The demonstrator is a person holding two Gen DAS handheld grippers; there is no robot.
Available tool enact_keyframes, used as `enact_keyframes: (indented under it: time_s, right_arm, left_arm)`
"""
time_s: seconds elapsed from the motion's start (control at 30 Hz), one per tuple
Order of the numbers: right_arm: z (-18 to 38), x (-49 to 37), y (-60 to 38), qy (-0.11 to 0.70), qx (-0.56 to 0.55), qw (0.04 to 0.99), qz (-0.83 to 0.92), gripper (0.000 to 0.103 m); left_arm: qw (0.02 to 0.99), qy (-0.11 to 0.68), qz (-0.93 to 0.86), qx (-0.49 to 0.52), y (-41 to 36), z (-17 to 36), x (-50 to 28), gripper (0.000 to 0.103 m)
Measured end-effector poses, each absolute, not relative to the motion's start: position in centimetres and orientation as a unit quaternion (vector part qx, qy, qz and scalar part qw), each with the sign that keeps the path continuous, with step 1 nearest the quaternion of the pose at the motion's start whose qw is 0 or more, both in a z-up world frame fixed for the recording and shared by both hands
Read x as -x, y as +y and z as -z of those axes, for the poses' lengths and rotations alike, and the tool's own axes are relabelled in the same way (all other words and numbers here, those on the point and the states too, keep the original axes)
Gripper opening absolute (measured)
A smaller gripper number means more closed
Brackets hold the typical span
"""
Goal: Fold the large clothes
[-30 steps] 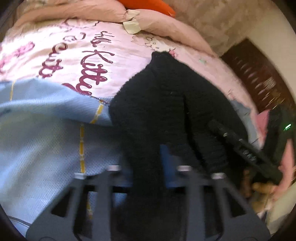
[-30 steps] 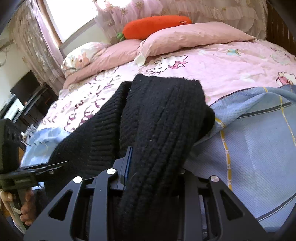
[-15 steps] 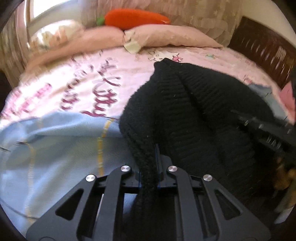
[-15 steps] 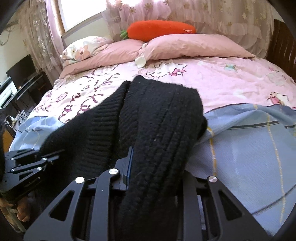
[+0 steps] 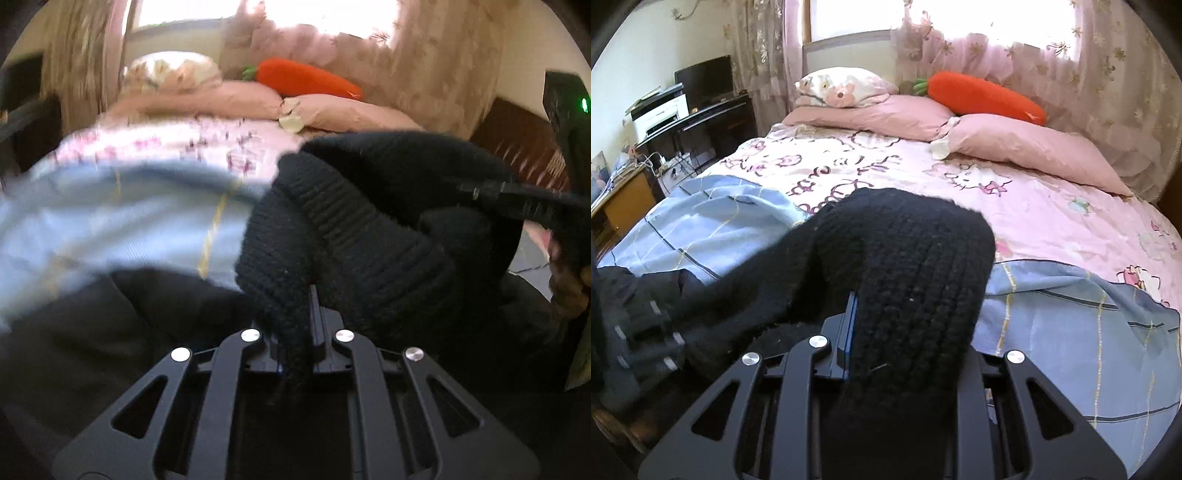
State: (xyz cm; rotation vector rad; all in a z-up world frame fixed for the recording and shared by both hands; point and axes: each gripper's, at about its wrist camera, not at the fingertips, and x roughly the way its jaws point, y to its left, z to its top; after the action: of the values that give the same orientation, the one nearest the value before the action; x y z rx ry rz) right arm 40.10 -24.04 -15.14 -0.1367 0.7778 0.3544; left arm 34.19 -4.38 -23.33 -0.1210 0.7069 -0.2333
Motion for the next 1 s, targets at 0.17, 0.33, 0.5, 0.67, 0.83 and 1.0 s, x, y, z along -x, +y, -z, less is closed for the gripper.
enact_keyframes:
  time_s: [0.17,0.33,0.5,0.67,0.83,1.0]
  right_arm:
    - [15.2,-41.0,-23.0,0.414,0.089,0.897,-0.122,0.024]
    - [14.6,-37.1,-21.9,0.407,0.105,0.904,-0.08,0.024]
    - [17.3,-31.3,-23.5,0.386,0.013,0.922,-0.035,0.024]
    - [20.1,-26.9,-24.0,0.335,-0.021,0.941,-0.046,0.024]
    - [20.3,-27.5,-25.7,0.307,-0.069,0.946,-0.071,0.024]
    - [18.7,-24.7,-24.2,0.312,-0.036,0.948,-0.04,0.024]
  left_arm:
    - [0.916,0.346,0.16,0.125,-2.5,24.2,-35.4,0.009]
    - [0.91,0.351,0.174,0.137,-2.4,24.2,-35.9,0.009]
    - [0.908,0.352,0.182,0.134,-2.8,24.1,-36.2,0.01]
    - [0.909,0.352,0.188,0.117,-3.0,24.0,-35.9,0.01]
    - [0.918,0.346,0.174,0.084,-4.0,23.6,-35.3,0.01]
    - [0.935,0.328,0.136,0.001,-5.3,21.5,-30.6,0.01]
